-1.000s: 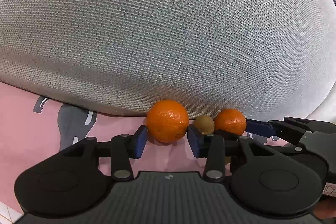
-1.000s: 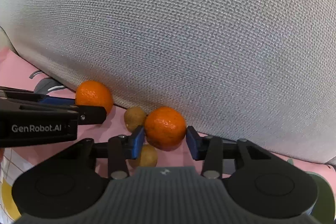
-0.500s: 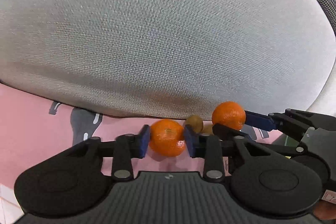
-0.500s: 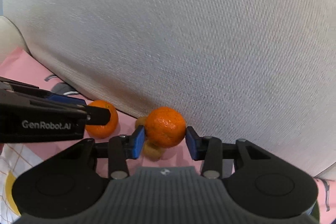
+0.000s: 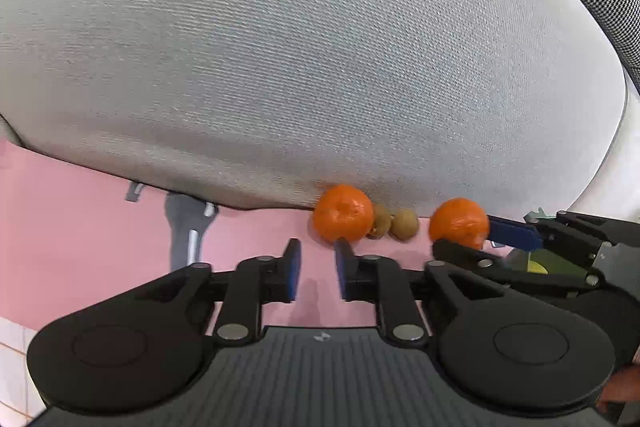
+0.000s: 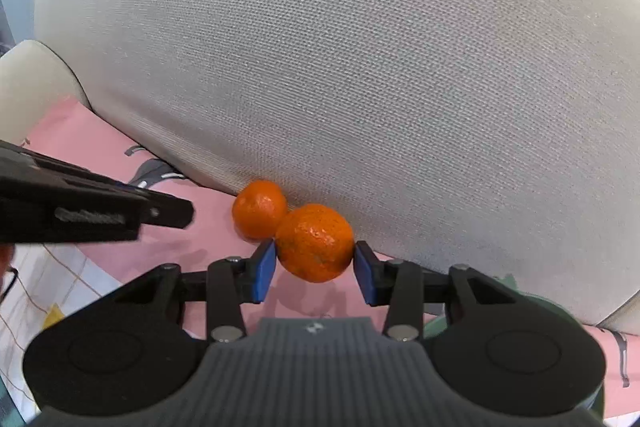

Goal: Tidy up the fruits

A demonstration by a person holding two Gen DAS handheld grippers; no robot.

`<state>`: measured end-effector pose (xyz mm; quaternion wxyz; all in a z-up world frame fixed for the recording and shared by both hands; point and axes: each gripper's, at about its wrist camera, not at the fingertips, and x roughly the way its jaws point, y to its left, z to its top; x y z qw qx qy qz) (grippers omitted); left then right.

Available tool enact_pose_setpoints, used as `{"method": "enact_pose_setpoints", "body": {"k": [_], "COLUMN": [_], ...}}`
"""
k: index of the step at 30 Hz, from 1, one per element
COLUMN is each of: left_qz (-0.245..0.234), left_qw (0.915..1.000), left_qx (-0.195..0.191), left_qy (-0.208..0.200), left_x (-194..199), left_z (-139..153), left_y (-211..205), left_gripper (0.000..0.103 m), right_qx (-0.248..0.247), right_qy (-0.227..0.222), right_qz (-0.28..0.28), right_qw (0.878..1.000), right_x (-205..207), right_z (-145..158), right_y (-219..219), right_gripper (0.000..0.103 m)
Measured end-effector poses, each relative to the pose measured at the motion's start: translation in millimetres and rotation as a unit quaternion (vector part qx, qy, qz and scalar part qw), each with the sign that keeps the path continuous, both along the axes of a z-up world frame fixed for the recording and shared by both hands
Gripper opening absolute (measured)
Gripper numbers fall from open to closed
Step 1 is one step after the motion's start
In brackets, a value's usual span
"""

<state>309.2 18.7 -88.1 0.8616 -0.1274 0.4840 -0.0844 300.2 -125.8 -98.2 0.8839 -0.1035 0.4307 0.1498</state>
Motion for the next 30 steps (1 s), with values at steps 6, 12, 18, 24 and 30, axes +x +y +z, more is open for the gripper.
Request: {"method": "enact_pose_setpoints", "body": {"k": [6,12,18,24,30], "left_qz": [0.001,0.006,-0.032,-0.041,-0.044], "left_qw": [1.0,0.9998,0.9992,0.9991,0.999], "left_qx": [-0.004,-0.02,-0.022,-0.015,0.003], "left_qy": [-0.006,-0.002,-0.012,-0.003,0.004], "left_x": [5.3,-1.4,17.3,37.1,51.3], "left_z": [-12.2,-27.5,-36.7,-50.2,-63.4], "left_y": [12.8,26.7,4.4,-5.2,-13.1], "left_gripper": [0.037,0.052,0.054,0.054,0.054], "right_qx": [0.01,0.013,0.017,0.031,0.033], "right_qy": [0.005,0.007,0.004,0.001,0.001], "right_qz": [-0.013,-0.009,-0.018,-0.035,-0.037], "right_qw": [1.0,1.0,1.0,0.999,0.999], "right_x": [6.4,13.2,22.0,27.9,25.9], "right_z": [-2.4,-8.7,-12.8,-9.2,-9.6], "right_y": [-8.3,-7.3,-12.5,-28.3,-32.8], "right_gripper": [0.04,0.04,0.04,0.04,0.04]}}
